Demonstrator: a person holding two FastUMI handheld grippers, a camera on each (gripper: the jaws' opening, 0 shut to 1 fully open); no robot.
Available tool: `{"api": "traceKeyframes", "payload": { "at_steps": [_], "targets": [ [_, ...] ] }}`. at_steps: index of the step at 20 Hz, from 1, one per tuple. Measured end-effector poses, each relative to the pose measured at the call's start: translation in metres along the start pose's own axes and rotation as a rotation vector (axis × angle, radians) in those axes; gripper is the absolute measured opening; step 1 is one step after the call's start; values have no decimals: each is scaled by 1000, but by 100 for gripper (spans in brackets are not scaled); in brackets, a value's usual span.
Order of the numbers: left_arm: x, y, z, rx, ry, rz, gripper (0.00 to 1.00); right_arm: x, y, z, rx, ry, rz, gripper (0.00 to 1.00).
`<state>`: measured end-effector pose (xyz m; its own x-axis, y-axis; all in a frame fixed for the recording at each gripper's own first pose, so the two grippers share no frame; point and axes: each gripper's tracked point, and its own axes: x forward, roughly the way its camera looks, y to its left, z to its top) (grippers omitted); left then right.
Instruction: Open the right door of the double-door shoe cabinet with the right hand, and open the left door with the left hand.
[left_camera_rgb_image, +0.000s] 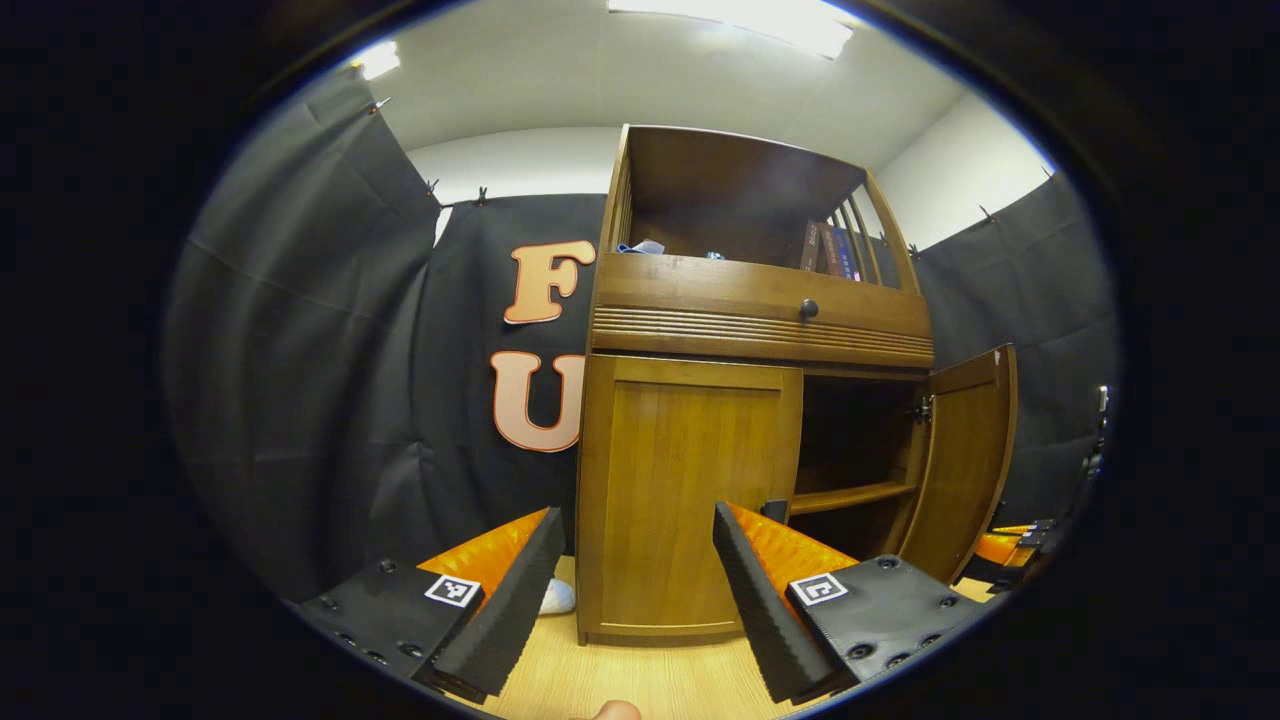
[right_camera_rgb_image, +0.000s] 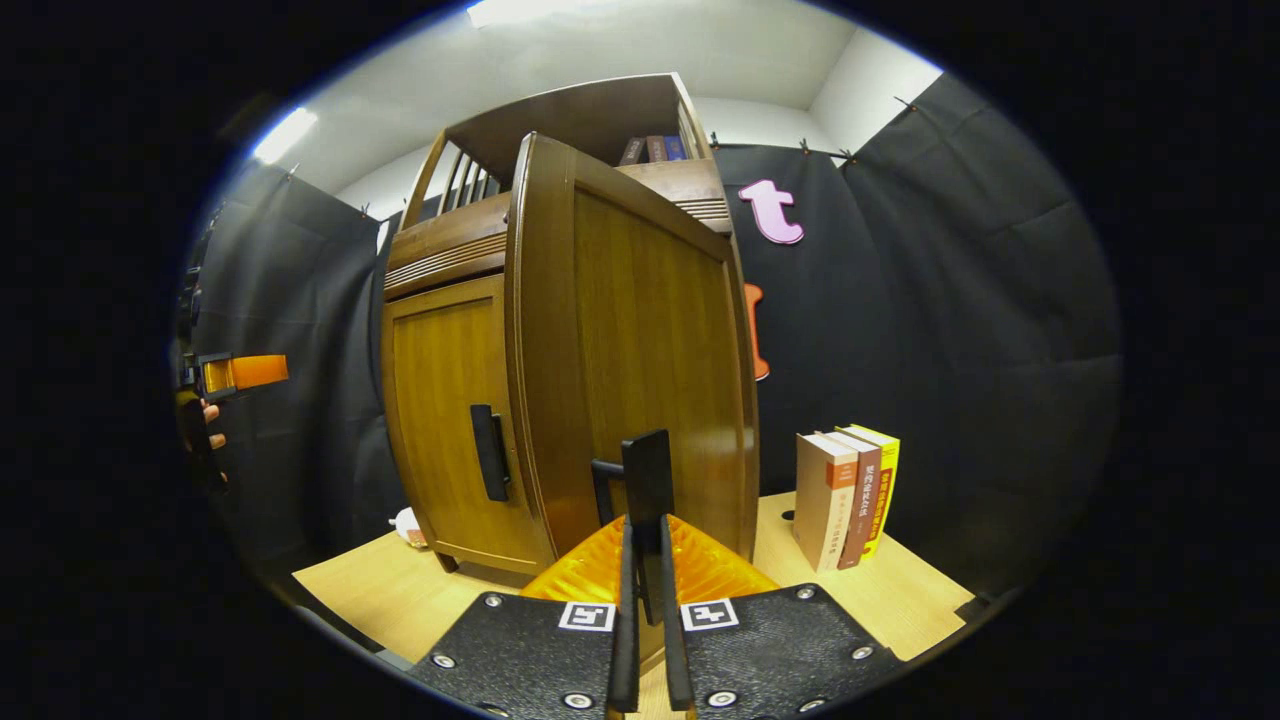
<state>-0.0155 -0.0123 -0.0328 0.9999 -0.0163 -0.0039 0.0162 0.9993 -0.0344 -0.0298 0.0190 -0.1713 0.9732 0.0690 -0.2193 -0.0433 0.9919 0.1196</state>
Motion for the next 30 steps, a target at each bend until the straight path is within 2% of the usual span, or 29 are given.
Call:
{"api": "traceKeyframes", "payload": {
  "at_steps": [3, 4, 10, 12, 14, 17, 18, 22, 26, 27, 28, 29, 30],
  "targets": [
    [1, -5, -2, -4, 2, -8, 96, -9, -16, 1, -10, -5, -31, 8],
    [1, -6, -2, -6, 2, -11, 100, -10, -20, 2, -16, -5, -39, 8],
    [3, -14, -5, -7, 6, -22, 93, -17, -44, 5, -57, -11, -59, 8],
    [6, -15, -6, -8, 9, -22, 96, -18, -52, 5, -60, -10, -60, 8],
    [7, -18, -8, -10, 16, -26, 93, -19, -62, 7, -50, -10, -68, 8],
    [9, -22, -10, -1, 21, -29, 93, -18, -82, 8, -42, -12, -88, 8],
    [9, -25, -10, 2, 22, -29, 100, -20, -92, 11, -37, -12, -90, 7],
    [12, -35, -12, 15, 28, -41, 93, -23, -118, 13, -11, -17, -80, 7],
    [15, -52, -8, 24, 26, -54, 93, -26, -154, 19, -5, -40, -83, 5],
    [16, -57, -8, 22, 23, -57, 93, -27, -161, 19, 8, -41, -73, 13],
    [16, -62, -7, 20, 22, -62, 93, -27, -162, 19, 36, -41, -51, 13],
    [15, -67, -7, 20, 21, -66, 93, -29, -161, 18, 72, -38, -29, 4],
    [14, -72, -7, 21, 20, -71, 93, -32, -161, 17, 98, -36, -17, 5]
  ]
}}
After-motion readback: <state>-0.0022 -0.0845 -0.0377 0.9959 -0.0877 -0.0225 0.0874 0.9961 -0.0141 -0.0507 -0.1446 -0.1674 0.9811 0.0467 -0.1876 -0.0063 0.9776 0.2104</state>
